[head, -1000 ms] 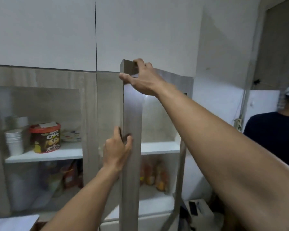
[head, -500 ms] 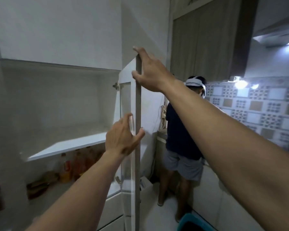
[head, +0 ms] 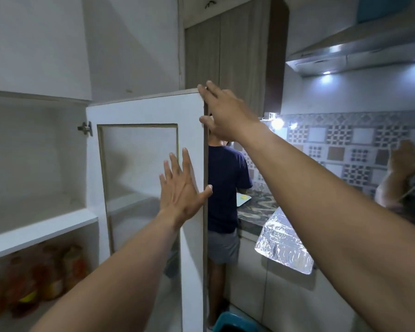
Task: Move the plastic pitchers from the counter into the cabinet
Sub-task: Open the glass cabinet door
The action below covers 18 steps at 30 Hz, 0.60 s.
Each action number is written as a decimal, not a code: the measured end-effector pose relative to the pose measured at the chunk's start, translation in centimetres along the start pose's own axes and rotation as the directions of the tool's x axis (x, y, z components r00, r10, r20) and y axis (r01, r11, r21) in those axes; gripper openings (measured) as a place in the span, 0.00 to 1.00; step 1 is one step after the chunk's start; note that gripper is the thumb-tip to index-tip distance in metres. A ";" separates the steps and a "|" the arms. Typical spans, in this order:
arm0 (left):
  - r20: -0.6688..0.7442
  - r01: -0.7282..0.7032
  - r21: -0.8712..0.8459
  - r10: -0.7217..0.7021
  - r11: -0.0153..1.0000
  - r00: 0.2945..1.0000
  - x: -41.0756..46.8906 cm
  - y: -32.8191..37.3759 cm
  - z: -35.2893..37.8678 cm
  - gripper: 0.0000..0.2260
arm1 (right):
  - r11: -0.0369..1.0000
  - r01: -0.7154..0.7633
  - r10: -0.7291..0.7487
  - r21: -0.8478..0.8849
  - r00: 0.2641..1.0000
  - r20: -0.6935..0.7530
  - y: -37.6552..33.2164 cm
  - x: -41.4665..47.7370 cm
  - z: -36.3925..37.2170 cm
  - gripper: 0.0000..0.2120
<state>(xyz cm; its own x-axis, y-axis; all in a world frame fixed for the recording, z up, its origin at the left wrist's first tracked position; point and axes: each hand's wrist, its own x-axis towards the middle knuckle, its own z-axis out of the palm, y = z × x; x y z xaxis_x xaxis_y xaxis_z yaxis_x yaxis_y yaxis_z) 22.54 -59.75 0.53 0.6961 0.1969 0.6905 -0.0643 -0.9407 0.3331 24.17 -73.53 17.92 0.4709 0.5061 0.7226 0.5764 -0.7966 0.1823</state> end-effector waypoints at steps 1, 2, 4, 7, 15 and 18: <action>0.000 0.003 -0.012 -0.003 1.000 1.000 0.7 0.5 0.9 0.51 | 1.000 -0.015 0.015 -0.003 1.000 0.007 0.9 0.2 0.6 0.35; -0.001 0.006 -0.021 -0.006 1.000 1.000 1.5 1.1 2.0 0.51 | 1.000 -0.028 0.028 -0.010 1.000 0.012 1.9 0.6 1.3 0.35; -0.006 0.015 -0.015 -0.015 1.000 1.000 2.3 1.8 3.1 0.51 | 0.999 -0.048 0.048 -0.008 0.999 0.016 3.0 0.7 2.1 0.35; -0.018 0.027 -0.024 -0.027 0.999 0.999 3.9 2.3 5.5 0.51 | 0.997 -0.072 0.072 -0.001 0.997 0.010 4.8 1.5 3.8 0.35; -0.035 0.047 0.026 -0.046 0.999 0.998 6.6 2.8 9.3 0.50 | 0.996 -0.092 0.093 -0.009 0.995 0.022 7.9 2.4 6.6 0.36; -0.026 0.025 0.037 -0.024 0.999 0.999 7.1 2.5 9.8 0.47 | 0.995 -0.096 0.097 -0.024 0.995 0.027 8.5 2.7 7.2 0.37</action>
<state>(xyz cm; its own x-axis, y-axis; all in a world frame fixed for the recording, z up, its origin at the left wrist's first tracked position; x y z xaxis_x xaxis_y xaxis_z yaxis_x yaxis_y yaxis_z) 34.32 -63.40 -0.06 0.6788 0.2269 0.6984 -0.0201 -0.9450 0.3265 35.16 -76.53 16.65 0.5424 0.4356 0.7184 0.5125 -0.8491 0.1279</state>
